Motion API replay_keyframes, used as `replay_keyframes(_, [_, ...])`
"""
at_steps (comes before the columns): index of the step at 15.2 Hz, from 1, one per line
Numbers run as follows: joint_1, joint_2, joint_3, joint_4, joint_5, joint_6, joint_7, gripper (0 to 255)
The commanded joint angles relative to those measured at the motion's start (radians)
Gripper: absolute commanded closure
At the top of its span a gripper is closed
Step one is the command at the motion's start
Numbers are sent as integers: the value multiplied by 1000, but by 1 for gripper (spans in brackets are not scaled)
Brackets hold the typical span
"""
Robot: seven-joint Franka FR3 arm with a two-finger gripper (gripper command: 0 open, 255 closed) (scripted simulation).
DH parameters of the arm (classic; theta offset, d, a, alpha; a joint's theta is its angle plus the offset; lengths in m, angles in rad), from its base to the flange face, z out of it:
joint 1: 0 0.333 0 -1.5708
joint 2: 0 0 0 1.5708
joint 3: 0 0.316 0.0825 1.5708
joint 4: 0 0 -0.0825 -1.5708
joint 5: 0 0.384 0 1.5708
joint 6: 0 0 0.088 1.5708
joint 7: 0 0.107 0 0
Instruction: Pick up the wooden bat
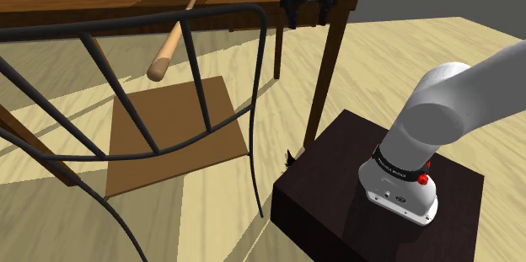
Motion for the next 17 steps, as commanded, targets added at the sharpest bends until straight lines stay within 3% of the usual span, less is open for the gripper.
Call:
replay_keyframes(1, [2,37,50,49,15,-5,83,0])
replay_keyframes(10, [-10,298,266,376,8,-52,459,0])
replay_keyframes(17, [11,613,426,750,-120,-146,786,0])
